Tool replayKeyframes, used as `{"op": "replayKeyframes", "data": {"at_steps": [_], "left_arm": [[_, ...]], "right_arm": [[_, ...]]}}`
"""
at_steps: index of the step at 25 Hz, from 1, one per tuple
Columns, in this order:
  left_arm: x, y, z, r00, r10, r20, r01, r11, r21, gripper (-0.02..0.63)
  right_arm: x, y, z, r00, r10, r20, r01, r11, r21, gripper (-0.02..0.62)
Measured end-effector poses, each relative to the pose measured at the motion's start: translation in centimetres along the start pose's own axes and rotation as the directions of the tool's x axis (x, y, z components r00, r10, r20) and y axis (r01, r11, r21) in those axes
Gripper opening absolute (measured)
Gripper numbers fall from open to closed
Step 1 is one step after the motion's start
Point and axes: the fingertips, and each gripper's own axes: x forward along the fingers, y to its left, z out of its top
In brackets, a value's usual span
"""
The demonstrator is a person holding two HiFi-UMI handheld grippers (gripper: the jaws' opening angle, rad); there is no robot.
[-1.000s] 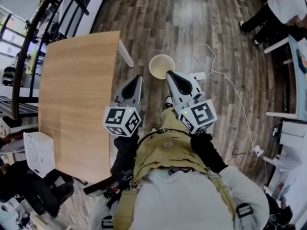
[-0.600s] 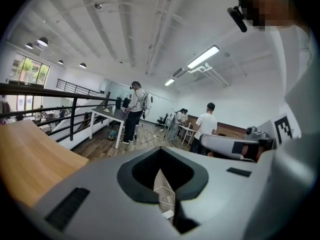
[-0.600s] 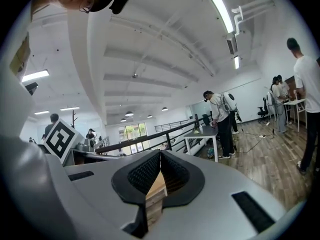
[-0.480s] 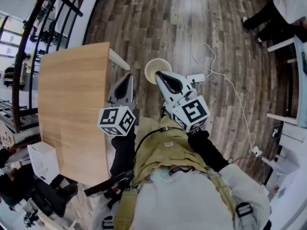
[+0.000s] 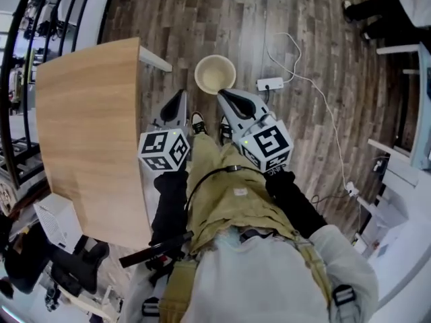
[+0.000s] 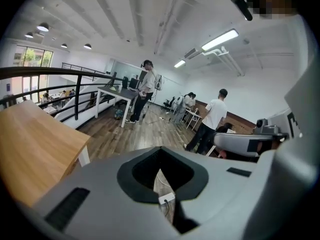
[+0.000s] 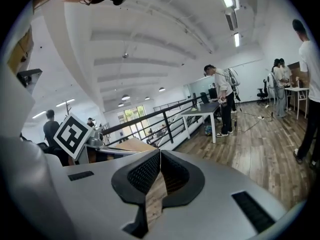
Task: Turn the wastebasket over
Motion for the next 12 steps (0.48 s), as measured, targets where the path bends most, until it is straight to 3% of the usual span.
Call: {"op": "replayKeyframes", "data": {"at_steps": [5,12], "left_arm": [[4.3,4.3,-5.8,0.989,0.01,-0.149,-0.013,1.0,-0.024,0.0],[8.8,9.2,-19.7,0.934,0.013,-0.356,-0.018,1.0,-0.011,0.002]], "right_arm": [[4.4,-1.7,-6.2,0.99,0.002,-0.142,0.004,0.999,0.037,0.021],[10.5,-4.8,-21.9,0.929,-0.004,-0.37,0.021,0.999,0.043,0.021]]}}
